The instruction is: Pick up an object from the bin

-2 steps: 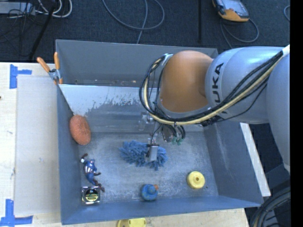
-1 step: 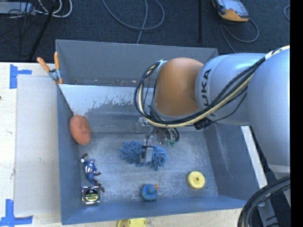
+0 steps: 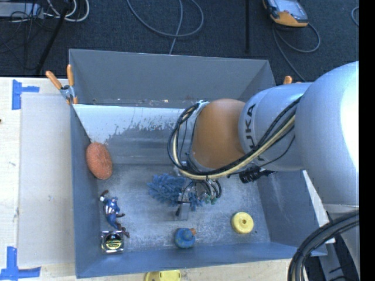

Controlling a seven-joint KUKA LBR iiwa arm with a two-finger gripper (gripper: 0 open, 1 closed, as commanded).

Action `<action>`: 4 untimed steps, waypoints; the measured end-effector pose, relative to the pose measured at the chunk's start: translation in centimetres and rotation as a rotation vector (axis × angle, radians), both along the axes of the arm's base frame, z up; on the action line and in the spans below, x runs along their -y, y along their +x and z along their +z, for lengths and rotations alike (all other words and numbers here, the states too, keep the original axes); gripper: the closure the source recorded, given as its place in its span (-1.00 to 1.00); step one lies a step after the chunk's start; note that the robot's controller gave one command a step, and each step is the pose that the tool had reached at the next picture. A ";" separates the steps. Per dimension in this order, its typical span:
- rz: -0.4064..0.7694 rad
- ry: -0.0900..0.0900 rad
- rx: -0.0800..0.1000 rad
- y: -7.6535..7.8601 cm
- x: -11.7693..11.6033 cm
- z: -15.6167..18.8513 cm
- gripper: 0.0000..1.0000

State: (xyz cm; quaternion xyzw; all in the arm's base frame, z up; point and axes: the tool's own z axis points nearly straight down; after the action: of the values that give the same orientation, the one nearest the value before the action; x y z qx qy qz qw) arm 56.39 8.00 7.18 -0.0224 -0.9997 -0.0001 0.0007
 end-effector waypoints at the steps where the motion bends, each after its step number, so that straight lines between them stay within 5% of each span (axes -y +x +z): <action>1: -0.053 0.000 0.002 2.9 0.6 -0.2 1.00; 2: -0.055 0.001 0.002 2.9 0.6 -0.2 1.00; 3: -0.055 0.000 0.002 1.9 7.2 11.0 1.00; 4: -0.056 0.000 0.002 1.9 7.2 11.0 1.00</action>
Offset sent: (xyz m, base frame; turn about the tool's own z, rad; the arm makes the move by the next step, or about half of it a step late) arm 0.0000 0.0000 0.0000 0.0000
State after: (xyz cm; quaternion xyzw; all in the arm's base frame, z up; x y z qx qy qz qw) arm 58.32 0.76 18.16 -0.0505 -0.9987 -0.0001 -0.0002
